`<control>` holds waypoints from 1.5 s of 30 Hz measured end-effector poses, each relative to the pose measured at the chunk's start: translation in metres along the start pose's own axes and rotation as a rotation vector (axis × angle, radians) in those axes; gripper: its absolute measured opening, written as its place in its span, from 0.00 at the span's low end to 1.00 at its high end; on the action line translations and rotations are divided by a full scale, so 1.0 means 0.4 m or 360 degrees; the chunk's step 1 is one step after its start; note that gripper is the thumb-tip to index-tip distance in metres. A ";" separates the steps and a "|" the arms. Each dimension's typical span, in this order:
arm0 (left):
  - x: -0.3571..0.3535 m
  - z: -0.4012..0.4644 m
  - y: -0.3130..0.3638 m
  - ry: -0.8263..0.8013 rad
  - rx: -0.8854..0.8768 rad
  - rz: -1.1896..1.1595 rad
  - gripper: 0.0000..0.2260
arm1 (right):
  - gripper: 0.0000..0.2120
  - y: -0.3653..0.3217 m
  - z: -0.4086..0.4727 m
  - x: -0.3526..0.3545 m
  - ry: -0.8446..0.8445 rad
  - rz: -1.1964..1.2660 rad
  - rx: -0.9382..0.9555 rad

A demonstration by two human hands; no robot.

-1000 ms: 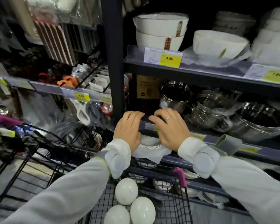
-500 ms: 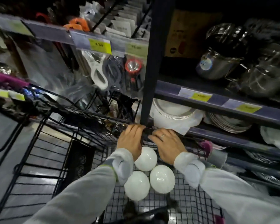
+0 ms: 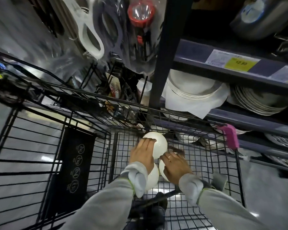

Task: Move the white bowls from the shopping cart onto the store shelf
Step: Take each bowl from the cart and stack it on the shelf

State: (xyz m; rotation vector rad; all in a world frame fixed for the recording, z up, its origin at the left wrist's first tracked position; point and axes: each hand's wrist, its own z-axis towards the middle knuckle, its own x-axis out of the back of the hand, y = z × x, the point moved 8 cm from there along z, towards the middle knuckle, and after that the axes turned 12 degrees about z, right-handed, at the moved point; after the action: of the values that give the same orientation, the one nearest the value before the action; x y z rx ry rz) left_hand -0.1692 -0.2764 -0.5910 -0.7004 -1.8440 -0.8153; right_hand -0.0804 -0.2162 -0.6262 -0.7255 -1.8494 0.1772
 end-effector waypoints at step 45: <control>-0.295 0.012 0.084 -0.0340 -0.0128 0.0241 0.28 | 0.18 0.251 -0.071 -0.260 -0.0528 -0.0028 -0.0554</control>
State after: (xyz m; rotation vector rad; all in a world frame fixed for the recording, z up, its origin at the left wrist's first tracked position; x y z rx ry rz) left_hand -0.1026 -0.2653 -0.6938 -0.9987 -1.9272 -0.7416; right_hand 0.0081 -0.1996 -0.7430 -0.9631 -2.2334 -0.0422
